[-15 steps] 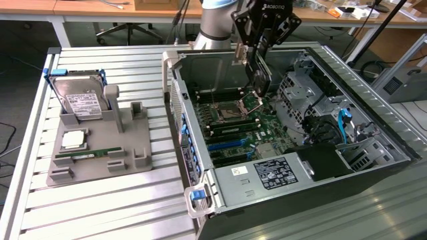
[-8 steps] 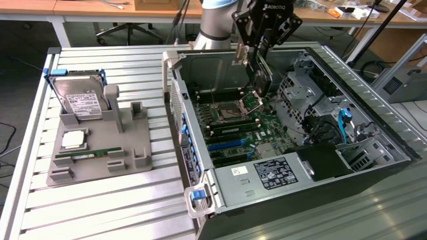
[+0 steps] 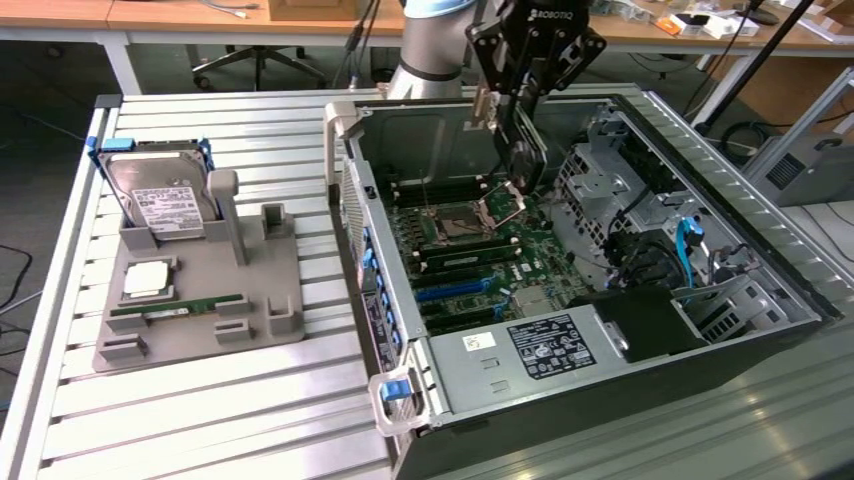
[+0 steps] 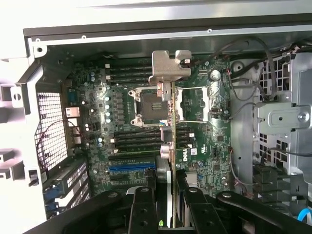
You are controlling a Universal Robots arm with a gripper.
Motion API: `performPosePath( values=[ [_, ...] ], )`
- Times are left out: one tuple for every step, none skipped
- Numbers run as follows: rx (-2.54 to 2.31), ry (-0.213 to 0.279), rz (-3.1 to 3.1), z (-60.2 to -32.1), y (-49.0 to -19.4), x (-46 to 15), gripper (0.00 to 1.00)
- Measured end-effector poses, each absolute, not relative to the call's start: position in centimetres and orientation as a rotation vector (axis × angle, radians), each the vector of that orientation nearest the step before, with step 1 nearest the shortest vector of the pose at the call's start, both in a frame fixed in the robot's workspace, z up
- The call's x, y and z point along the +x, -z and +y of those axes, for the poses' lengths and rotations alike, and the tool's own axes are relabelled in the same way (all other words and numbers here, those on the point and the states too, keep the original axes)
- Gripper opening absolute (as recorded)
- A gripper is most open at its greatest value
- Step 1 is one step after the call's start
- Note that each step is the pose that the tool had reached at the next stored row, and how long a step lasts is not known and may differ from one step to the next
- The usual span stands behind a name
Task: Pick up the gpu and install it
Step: 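Pick up the gpu and move the gpu toward the slot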
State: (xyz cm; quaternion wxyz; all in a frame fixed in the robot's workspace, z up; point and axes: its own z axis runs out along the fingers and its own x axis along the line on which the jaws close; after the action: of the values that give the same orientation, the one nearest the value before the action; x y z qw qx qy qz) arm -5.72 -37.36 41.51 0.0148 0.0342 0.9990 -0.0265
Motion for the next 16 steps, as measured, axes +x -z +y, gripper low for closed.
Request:
performPosePath(
  values=[
    [0.107,0.083,3.109,-37.36,-41.50,-5.70,0.27],
    [0.106,0.084,3.109,-37.36,-41.50,-5.68,0.27],
    [0.107,0.084,3.109,-37.36,-41.50,-5.66,0.27],
    [0.106,0.085,3.109,-37.36,-41.49,-5.62,0.27],
    [0.106,0.086,3.109,-37.36,-41.48,-5.59,0.27],
    [0.106,0.087,3.109,-37.36,-41.48,-5.57,0.27],
    [0.106,0.088,3.109,-37.36,-41.48,-5.55,0.27],
    [0.106,0.088,3.109,-37.36,-41.47,-5.53,0.27],
    [0.106,0.089,3.109,-37.36,-41.47,-5.51,0.27],
    [0.106,0.089,3.109,-37.36,-41.46,-5.48,0.27],
    [0.106,0.090,3.109,-37.36,-41.46,-5.46,0.27],
    [0.106,0.091,3.109,-37.36,-41.46,-5.44,0.27],
    [0.106,0.091,3.109,-37.36,-41.45,-5.42,0.27],
    [0.106,0.092,3.109,-37.36,-41.45,-5.39,0.27],
    [0.106,0.093,3.108,-37.36,-41.44,-5.35,0.27],
    [0.106,0.094,3.108,-37.36,-41.43,-5.32,0.27]
  ],
)
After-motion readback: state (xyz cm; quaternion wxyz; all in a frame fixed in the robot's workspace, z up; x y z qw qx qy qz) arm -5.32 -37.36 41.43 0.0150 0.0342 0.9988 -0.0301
